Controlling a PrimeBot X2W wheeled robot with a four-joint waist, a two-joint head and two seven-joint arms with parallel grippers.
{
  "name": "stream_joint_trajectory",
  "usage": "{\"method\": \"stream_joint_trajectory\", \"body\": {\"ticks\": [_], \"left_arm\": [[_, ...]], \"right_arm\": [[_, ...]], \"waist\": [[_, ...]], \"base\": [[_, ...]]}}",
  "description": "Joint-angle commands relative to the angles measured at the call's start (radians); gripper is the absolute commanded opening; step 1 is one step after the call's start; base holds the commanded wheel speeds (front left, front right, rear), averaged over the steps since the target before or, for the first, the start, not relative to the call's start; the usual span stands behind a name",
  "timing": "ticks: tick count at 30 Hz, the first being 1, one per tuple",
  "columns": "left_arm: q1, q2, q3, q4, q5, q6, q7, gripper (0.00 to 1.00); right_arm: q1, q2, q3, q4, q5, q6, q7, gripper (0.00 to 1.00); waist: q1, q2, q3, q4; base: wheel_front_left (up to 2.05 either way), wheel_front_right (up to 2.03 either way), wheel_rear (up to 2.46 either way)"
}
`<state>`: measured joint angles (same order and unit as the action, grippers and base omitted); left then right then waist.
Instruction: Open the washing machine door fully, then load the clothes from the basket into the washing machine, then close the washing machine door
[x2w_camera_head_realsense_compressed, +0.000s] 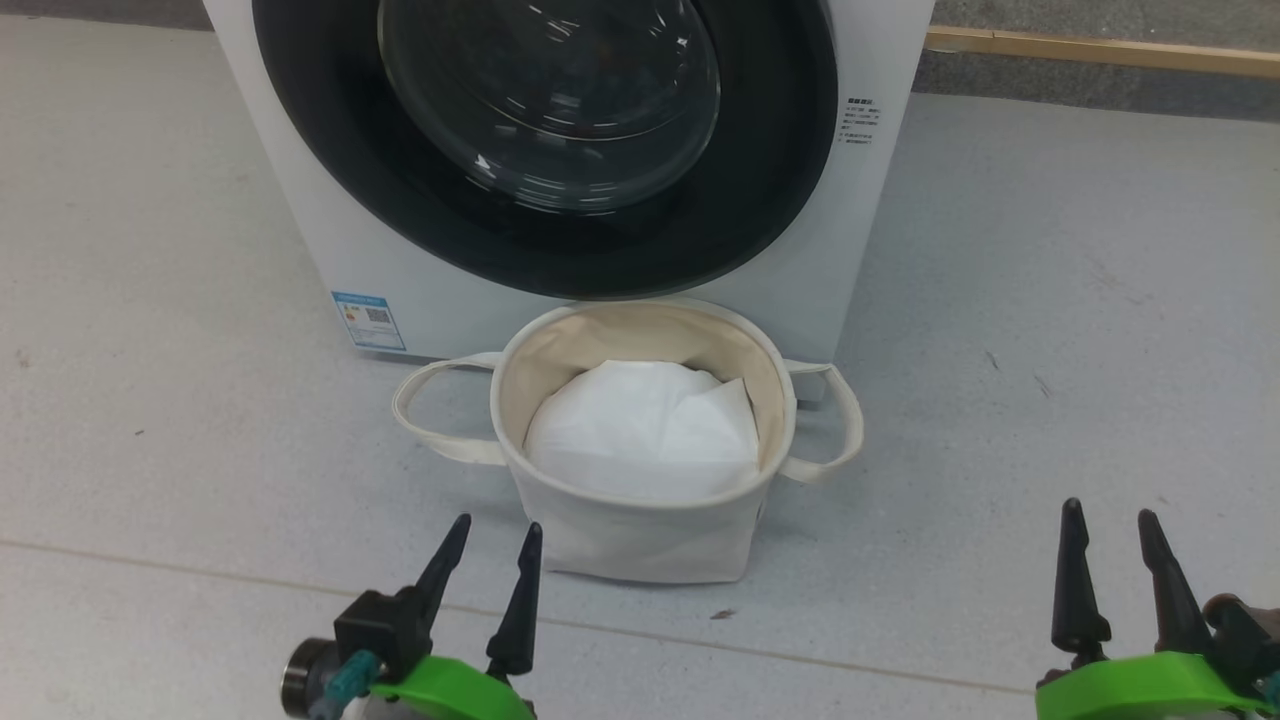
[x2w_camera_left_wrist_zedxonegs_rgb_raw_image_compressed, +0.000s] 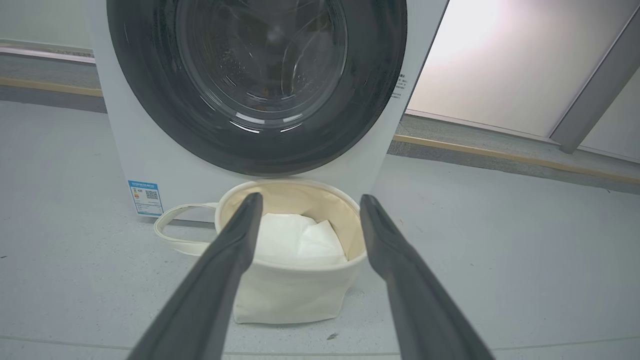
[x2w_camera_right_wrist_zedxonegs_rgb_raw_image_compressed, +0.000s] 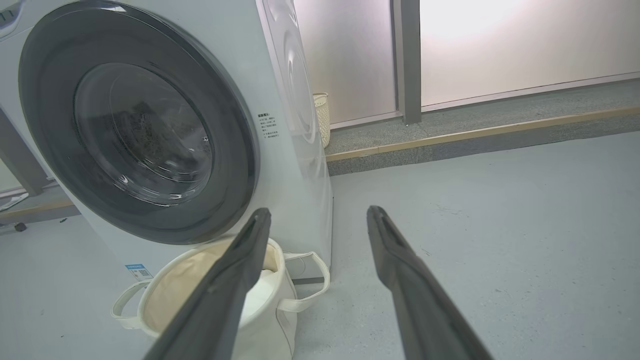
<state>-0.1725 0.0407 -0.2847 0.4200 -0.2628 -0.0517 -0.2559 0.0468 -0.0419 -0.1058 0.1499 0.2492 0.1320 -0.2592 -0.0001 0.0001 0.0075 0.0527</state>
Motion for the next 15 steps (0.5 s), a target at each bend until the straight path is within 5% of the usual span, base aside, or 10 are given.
{"method": "stream_joint_trajectory", "body": {"ticks": [1,15], "left_arm": [[-0.035,0.009,0.027,-0.02,0.015,0.007,-0.006,1.0],[-0.028,0.009,0.032,-0.033,0.042,0.014,-0.006,1.0]], "right_arm": [[-0.024,-0.008,0.025,-0.039,-0.003,-0.001,-0.003,1.0],[-0.021,-0.008,0.032,-0.03,-0.011,-0.001,-0.003,1.0]], "waist": [[0.0001,-0.0001,0.0,0.002],[0.0001,-0.0001,-0.007,0.008]], "base": [[0.0,0.0,0.0],[0.0,0.0,0.0]]}}
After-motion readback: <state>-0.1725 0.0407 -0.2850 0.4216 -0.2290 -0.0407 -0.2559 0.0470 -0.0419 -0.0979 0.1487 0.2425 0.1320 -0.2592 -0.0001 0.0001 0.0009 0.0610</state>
